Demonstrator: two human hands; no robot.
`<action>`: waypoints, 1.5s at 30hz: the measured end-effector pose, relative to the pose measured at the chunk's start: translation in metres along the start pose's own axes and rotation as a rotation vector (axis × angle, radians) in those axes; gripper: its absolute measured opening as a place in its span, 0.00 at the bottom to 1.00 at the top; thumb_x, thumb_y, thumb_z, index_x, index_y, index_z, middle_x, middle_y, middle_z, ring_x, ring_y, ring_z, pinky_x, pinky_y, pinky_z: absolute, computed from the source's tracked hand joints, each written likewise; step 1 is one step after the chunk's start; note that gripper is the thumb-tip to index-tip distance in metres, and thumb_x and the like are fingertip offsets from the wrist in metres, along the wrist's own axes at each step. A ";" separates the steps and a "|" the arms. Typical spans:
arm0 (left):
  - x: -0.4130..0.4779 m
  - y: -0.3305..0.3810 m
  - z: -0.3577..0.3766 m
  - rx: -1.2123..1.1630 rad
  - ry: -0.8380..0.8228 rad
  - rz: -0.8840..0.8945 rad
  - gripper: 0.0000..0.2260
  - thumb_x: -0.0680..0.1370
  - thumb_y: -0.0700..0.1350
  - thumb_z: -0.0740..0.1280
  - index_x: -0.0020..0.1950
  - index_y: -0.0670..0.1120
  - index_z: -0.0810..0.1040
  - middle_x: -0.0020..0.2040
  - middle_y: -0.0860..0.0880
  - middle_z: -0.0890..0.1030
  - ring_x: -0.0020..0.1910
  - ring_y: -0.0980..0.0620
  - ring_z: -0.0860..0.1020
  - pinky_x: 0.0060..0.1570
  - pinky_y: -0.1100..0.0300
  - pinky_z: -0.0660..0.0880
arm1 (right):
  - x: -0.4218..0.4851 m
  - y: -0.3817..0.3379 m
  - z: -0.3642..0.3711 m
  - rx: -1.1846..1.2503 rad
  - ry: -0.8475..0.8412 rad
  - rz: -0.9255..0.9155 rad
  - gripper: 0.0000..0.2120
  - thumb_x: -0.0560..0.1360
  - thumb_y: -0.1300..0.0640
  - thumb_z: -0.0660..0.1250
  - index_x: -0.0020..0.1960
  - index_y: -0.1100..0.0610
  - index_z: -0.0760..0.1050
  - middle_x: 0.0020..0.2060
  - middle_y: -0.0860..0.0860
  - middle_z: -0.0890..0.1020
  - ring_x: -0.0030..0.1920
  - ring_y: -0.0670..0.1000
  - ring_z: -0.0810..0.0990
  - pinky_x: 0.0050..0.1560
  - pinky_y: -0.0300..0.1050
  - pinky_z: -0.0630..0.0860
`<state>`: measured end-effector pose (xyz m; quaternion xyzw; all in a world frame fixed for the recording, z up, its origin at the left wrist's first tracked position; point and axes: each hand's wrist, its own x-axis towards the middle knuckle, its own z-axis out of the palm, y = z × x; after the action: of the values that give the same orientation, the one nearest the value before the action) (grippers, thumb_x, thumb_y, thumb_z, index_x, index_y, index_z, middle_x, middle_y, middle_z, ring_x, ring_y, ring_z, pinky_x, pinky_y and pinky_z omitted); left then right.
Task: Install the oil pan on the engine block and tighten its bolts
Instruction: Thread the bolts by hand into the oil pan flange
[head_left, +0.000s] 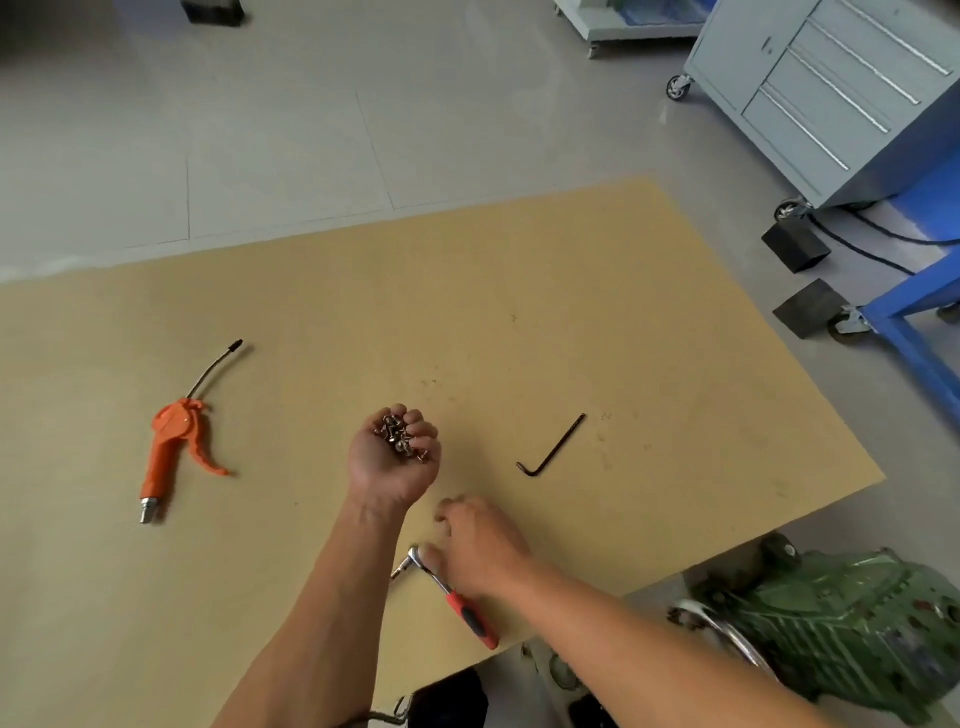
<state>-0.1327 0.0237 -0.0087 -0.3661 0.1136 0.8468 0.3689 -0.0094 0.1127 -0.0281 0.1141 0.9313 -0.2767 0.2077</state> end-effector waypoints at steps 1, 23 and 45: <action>-0.007 0.003 -0.004 -0.011 0.021 -0.006 0.14 0.78 0.44 0.59 0.33 0.45 0.73 0.31 0.51 0.73 0.28 0.55 0.71 0.23 0.68 0.70 | -0.001 -0.007 0.006 -0.042 0.009 -0.044 0.18 0.75 0.43 0.65 0.57 0.54 0.77 0.53 0.52 0.80 0.51 0.55 0.80 0.49 0.47 0.76; -0.062 0.018 -0.084 2.342 0.312 0.326 0.16 0.84 0.46 0.57 0.41 0.41 0.76 0.45 0.37 0.81 0.47 0.36 0.78 0.40 0.51 0.68 | 0.002 -0.021 0.008 0.092 0.171 0.175 0.05 0.76 0.55 0.66 0.46 0.55 0.79 0.49 0.54 0.83 0.47 0.58 0.81 0.41 0.45 0.72; -0.074 -0.249 0.099 1.225 -0.230 -0.325 0.18 0.86 0.48 0.57 0.36 0.46 0.71 0.26 0.52 0.61 0.20 0.58 0.58 0.14 0.67 0.53 | -0.197 0.092 -0.189 0.333 0.721 0.239 0.07 0.77 0.51 0.69 0.52 0.50 0.84 0.43 0.44 0.77 0.38 0.41 0.73 0.39 0.29 0.66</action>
<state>0.0243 0.2038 0.1329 -0.0084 0.4793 0.5958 0.6443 0.1346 0.2748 0.1612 0.3431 0.8670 -0.3399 -0.1225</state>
